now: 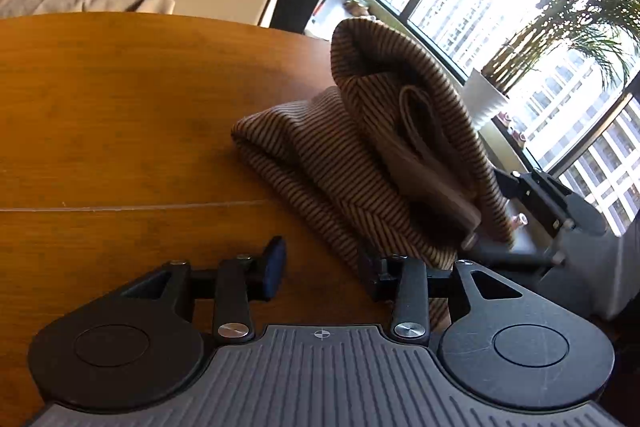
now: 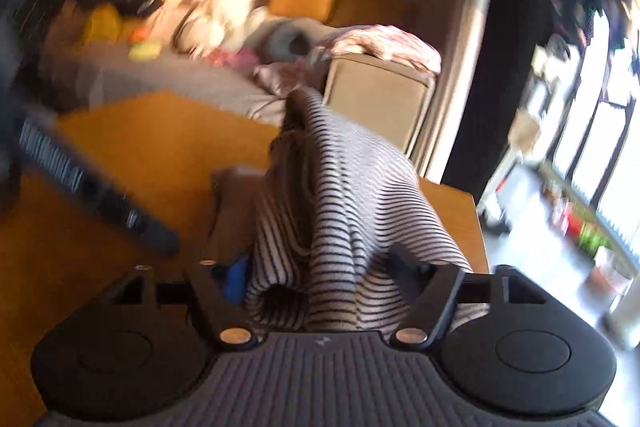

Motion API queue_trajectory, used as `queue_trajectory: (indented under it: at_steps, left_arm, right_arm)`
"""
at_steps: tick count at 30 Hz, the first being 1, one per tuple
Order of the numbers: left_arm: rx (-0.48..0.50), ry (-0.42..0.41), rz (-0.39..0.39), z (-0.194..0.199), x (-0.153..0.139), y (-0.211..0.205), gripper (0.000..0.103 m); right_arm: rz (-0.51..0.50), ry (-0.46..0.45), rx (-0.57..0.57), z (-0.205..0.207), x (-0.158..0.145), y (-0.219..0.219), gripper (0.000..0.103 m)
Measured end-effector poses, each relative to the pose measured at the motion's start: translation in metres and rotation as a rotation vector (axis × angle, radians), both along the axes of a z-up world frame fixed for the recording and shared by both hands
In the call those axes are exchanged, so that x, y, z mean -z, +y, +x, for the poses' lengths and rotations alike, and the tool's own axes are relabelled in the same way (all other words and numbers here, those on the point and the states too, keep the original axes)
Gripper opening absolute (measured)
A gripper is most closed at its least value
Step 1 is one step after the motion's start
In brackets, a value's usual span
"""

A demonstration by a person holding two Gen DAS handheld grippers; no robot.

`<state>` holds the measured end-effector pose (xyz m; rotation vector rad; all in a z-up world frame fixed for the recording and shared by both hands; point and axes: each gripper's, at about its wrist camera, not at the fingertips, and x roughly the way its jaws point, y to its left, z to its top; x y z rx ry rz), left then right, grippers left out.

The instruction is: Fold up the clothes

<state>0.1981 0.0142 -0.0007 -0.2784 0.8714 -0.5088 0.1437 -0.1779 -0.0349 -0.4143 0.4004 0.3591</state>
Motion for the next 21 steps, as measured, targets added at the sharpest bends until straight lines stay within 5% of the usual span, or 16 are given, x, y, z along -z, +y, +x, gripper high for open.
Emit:
queue_trajectory:
  at_steps: [2, 4, 6, 11, 17, 21]
  left_arm:
    - [0.032, -0.008, -0.016, -0.001, -0.001, -0.004, 0.042]
    - [0.064, -0.016, -0.033, -0.003, -0.002, -0.007, 0.04]
    - [0.096, -0.023, -0.049, -0.004, -0.003, -0.011, 0.039]
    - [0.175, -0.043, -0.09, -0.008, -0.006, -0.02, 0.039]
    - [0.203, -0.039, -0.056, -0.008, 0.002, -0.023, 0.033]
    - [0.207, -0.071, -0.033, -0.016, 0.003, -0.019, 0.033]
  right_arm:
    - [0.073, 0.022, 0.004, 0.007, -0.008, -0.01, 0.068]
    - [0.156, 0.048, 0.009, 0.014, -0.017, -0.021, 0.034]
    - [0.247, 0.076, 0.013, 0.022, -0.03, -0.034, 0.028]
    - [0.432, 0.15, -0.065, 0.025, -0.076, -0.045, 0.025]
    - [0.417, 0.314, -0.114, 0.034, -0.038, -0.018, 0.027]
    - [0.409, 0.34, -0.144, 0.045, -0.033, -0.009, 0.03]
